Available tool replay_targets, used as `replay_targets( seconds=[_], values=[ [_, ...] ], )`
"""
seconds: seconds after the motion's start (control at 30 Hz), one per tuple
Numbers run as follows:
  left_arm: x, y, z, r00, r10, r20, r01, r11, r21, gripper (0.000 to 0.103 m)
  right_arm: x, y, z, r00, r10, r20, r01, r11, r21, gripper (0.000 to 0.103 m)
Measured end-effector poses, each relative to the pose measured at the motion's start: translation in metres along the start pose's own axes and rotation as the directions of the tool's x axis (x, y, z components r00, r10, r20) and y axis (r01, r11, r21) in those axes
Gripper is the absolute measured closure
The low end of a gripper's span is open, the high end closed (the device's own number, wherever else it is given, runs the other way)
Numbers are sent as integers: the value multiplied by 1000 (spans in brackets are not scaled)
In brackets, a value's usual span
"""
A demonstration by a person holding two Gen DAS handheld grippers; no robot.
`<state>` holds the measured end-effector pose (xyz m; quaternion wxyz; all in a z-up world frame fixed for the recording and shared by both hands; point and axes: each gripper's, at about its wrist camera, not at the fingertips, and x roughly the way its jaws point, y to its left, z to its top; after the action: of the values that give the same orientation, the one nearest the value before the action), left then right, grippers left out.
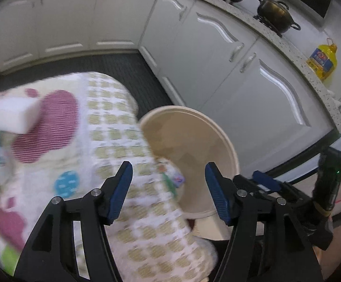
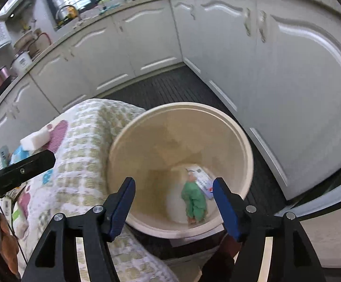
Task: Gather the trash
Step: 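Carry the towel and box over the beige bucket and open both tools, then move both open tools back over the table items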
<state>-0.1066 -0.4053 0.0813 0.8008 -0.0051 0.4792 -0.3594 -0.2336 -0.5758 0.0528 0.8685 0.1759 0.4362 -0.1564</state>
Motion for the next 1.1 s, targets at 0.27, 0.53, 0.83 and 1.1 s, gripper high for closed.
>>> replay_targets(
  seconds=[0.27, 0.53, 0.83, 1.1],
  values=[
    [-54, 27, -23, 980, 170, 101, -175, 984, 40, 40, -13, 49, -5, 998, 42, 43, -40, 998, -56, 37],
    [-103, 58, -48, 946, 273, 178, -279, 960, 14, 40, -21, 108, -17, 991, 131, 23, -126, 982, -140, 36],
    [-150, 107, -77, 942, 279, 186, -275, 960, -51, 40, -23, 172, -33, 973, 227, -29, -228, 947, -227, 31],
    [-197, 171, -108, 931, 327, 165, -304, 941, -149, 40, -17, 226, -53, 946, 302, -117, -323, 898, -297, 30]
  ],
)
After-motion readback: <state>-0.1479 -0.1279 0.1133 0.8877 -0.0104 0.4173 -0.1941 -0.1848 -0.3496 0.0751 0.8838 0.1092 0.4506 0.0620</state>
